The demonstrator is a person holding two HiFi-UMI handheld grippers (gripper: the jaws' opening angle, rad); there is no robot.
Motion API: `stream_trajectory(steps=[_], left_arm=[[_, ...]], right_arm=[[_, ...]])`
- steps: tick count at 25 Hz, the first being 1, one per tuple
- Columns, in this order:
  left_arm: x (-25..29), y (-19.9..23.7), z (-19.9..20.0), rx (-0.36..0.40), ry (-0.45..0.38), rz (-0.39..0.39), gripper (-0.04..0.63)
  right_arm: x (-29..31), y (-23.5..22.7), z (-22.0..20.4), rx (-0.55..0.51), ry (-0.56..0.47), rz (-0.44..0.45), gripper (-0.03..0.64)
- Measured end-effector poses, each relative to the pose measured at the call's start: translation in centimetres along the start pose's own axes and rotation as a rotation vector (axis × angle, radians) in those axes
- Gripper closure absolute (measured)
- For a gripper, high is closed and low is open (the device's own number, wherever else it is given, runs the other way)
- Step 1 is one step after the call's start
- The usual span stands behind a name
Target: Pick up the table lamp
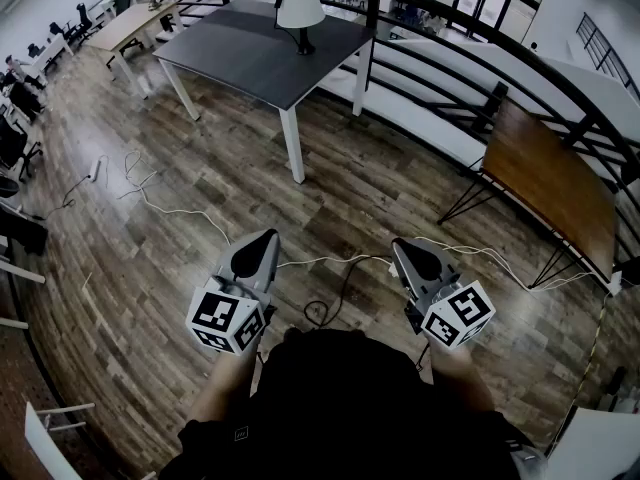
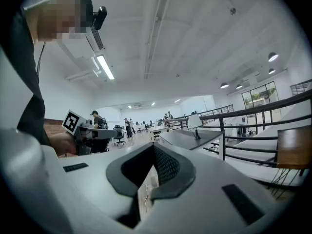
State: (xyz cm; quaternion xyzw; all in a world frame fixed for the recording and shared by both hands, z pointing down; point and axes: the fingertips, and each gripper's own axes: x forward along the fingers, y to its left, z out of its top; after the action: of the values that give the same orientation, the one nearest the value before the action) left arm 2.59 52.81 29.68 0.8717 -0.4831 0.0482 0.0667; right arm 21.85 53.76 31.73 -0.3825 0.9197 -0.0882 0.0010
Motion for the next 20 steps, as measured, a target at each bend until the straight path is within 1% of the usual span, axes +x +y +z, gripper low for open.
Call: stream_trajectory(steps=[6, 10, 12, 16, 20], left_arm=[[2.0, -3.1, -0.3, -0.003, 0.017, -0.013, 0.592], [3.1, -4.7, -0.5, -0.007, 0.023, -0.009, 0.592], [3.6, -4.9, -0.5, -0.007, 0.025, -0.007, 0.592], [4.5, -3.6, -0.7, -0.021, 0.021, 0.005, 0.592], [6.0, 0.0, -0.8, -0.050, 0.010, 0.015, 0.592]], right_arm=[[-2.7, -2.4, -0.7, 0.039, 0.004, 0.000, 0.607], [-3.9, -3.7, -1.2, 0.040, 0.014, 0.023, 0.606], [-3.9, -4.4, -1.1, 0.061, 0.006, 0.042, 0.606], [-2.4, -5.1, -0.1, 0.074, -0.022, 0.069, 0.606], [1.2, -6.1, 0.5, 0.072, -0.025, 0.077, 0.606]])
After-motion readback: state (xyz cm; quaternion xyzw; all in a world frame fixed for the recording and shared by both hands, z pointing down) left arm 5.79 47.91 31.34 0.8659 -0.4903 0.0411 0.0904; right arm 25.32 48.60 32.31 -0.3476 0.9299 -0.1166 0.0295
